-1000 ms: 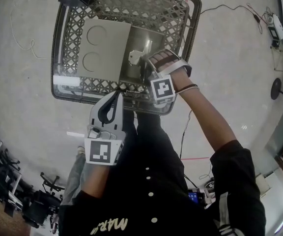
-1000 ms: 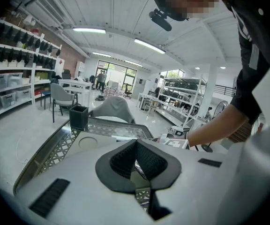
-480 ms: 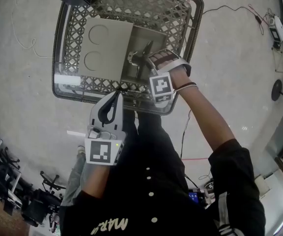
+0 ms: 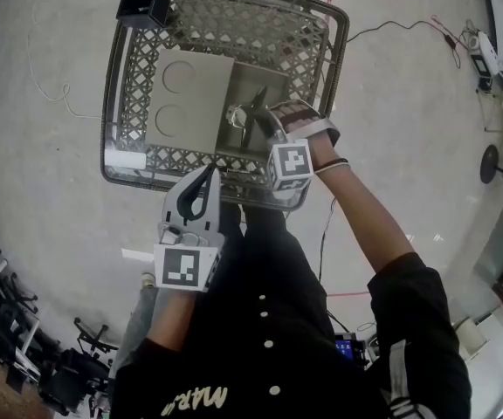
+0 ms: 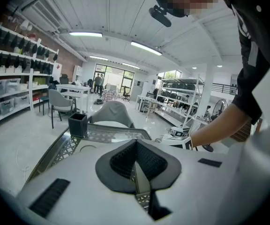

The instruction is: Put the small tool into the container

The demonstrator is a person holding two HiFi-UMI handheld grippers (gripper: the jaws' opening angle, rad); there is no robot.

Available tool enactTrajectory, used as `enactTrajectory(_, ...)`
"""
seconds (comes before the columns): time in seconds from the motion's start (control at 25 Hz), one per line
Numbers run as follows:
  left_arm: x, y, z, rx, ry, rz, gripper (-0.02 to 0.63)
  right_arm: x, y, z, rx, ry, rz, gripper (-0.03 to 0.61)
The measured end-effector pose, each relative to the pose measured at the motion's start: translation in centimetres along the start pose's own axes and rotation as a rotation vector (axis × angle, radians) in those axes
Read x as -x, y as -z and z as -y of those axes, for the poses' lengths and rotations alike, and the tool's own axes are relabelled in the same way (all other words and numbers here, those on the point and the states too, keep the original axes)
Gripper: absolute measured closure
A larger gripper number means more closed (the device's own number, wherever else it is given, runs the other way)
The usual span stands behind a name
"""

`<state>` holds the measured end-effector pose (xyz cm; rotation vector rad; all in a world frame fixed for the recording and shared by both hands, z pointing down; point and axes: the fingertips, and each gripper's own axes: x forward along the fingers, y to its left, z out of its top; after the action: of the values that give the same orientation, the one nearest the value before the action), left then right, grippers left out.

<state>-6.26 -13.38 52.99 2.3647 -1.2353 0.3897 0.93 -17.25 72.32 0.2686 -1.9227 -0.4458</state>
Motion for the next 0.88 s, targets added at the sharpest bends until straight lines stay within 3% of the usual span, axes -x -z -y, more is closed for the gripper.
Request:
enactTrajectory(0.32, 0.8, -3.0, -0.3, -0.07, 0.019, 0.058, 0.589, 6.9, -2.3, 5.6, -0.274, 0.165, 0.082, 0.566)
enactTrajectory(0.88, 2.9, -8.9, -1.3, -0.182, 0.017, 0.174, 0.589, 21.6, -3.8, 12.8, -0.84, 0.477, 0.354, 0.566)
